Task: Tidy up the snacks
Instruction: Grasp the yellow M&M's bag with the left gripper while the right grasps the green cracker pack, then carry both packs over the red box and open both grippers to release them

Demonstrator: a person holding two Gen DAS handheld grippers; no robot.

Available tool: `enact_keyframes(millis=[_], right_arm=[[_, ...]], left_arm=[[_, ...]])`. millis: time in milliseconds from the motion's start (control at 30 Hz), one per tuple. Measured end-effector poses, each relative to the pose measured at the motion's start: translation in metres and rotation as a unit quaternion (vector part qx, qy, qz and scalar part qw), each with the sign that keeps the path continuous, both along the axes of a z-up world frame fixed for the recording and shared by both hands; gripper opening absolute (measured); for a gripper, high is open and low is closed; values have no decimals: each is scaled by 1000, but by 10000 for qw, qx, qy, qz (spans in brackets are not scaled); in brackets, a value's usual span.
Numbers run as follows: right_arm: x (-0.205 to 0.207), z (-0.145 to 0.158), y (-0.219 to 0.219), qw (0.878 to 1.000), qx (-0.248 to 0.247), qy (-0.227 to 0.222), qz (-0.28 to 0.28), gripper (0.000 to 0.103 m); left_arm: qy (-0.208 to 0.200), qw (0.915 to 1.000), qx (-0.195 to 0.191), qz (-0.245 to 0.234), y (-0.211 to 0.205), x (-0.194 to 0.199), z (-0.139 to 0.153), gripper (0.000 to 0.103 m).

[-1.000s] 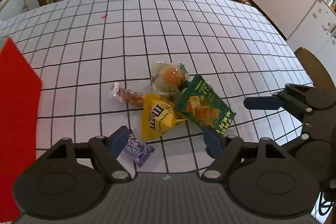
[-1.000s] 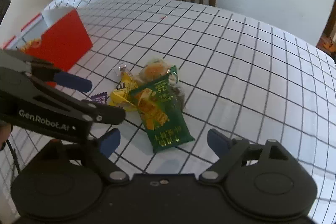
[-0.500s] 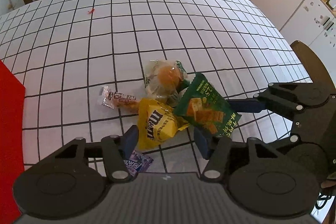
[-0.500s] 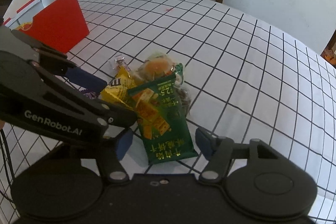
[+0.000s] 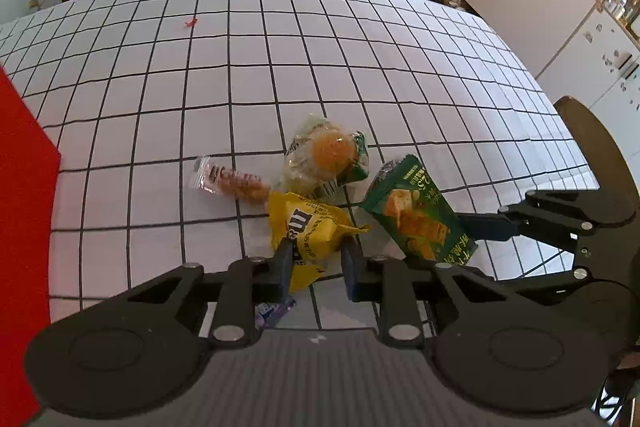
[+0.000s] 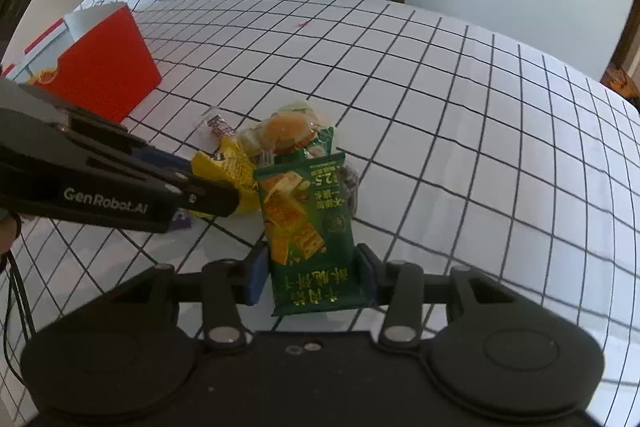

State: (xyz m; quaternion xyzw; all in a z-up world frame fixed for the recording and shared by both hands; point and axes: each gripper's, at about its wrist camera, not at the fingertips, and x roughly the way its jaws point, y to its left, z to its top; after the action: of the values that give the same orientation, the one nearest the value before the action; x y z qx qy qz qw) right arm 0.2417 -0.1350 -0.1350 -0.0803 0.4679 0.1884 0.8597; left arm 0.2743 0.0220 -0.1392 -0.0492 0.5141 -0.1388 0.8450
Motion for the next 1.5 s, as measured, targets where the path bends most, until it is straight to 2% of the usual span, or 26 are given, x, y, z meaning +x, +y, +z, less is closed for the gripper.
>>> enact_keyframes(millis=[333,800,1133,1267,1500], right_arm=[[-32,22,-10,9991,322,-23,-277,43],[-77,70,6,9975,595,-306,-245,44],[-89,106,42,9954,783,-559,33,44],[-89,113,63,9947,814,-605,177,44],[-89,126,108,9925,894,-685,480,44]], left_arm=[[-176,9996,-174,158,7,-35,22,24],[-614,9970,-202,428,31,-96,77,24],[-802,9930,-180,848,69,-130,114,24],[-858,9903,-287,1056,88,-143,128,24],[-1057,9844,-198,1394,125,-158,143,24]])
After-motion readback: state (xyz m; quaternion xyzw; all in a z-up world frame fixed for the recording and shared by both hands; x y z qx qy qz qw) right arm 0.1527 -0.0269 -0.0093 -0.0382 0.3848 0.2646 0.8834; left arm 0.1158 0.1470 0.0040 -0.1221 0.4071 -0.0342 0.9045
